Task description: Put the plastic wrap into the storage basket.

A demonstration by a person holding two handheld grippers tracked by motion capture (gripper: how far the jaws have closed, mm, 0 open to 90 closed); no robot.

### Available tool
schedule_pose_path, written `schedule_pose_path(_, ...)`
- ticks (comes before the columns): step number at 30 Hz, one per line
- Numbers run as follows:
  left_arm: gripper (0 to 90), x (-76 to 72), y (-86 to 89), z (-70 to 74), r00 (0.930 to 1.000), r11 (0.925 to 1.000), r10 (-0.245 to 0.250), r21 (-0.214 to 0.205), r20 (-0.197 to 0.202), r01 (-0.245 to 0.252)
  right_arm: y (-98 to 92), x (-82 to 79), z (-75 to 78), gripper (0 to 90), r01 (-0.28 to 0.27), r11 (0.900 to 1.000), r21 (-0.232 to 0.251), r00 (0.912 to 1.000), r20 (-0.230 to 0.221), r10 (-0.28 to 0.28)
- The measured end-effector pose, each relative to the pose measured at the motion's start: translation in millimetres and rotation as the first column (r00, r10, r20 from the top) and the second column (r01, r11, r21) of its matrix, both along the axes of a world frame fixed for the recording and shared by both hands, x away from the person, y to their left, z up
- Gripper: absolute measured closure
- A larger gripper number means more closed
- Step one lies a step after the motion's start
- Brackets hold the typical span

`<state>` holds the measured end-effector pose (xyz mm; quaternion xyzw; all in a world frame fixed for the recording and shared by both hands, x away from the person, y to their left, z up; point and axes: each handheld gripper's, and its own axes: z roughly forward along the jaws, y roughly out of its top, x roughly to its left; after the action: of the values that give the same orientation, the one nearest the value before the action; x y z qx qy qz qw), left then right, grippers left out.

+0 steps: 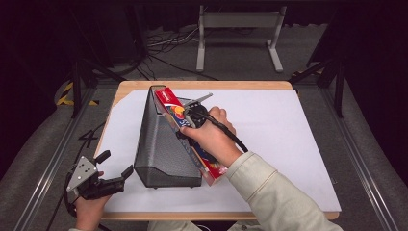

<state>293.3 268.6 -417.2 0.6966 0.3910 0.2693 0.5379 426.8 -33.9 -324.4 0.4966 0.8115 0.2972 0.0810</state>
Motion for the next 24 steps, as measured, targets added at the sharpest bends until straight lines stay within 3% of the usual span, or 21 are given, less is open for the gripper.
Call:
schedule_pose_path(16, 5.3, -2.1, 1.2, -0.2, 1.0000, 1.0000, 0.006, -0.003, 0.003, -0.006, 16.5, 15.1, -8.9, 36.9, 0.021, 0.9996, 0.021, 0.9946, -0.102, -0.019)
schedule_pose_path(21, 5.3, -2.1, 1.1, -0.1, 1.0000, 1.0000, 0.005, -0.002, 0.001, -0.005, 17.5, 17.7, -6.6, 36.7, 0.032, 0.9990, 0.033, 0.9967, -0.076, -0.029)
schedule_pose_path(24, 5.3, -2.1, 1.3, -0.2, 1.0000, 1.0000, 0.006, -0.003, 0.000, -0.006, 18.6, 18.3, 2.8, 41.3, 0.035, 0.9967, 0.073, 0.9976, -0.062, -0.031)
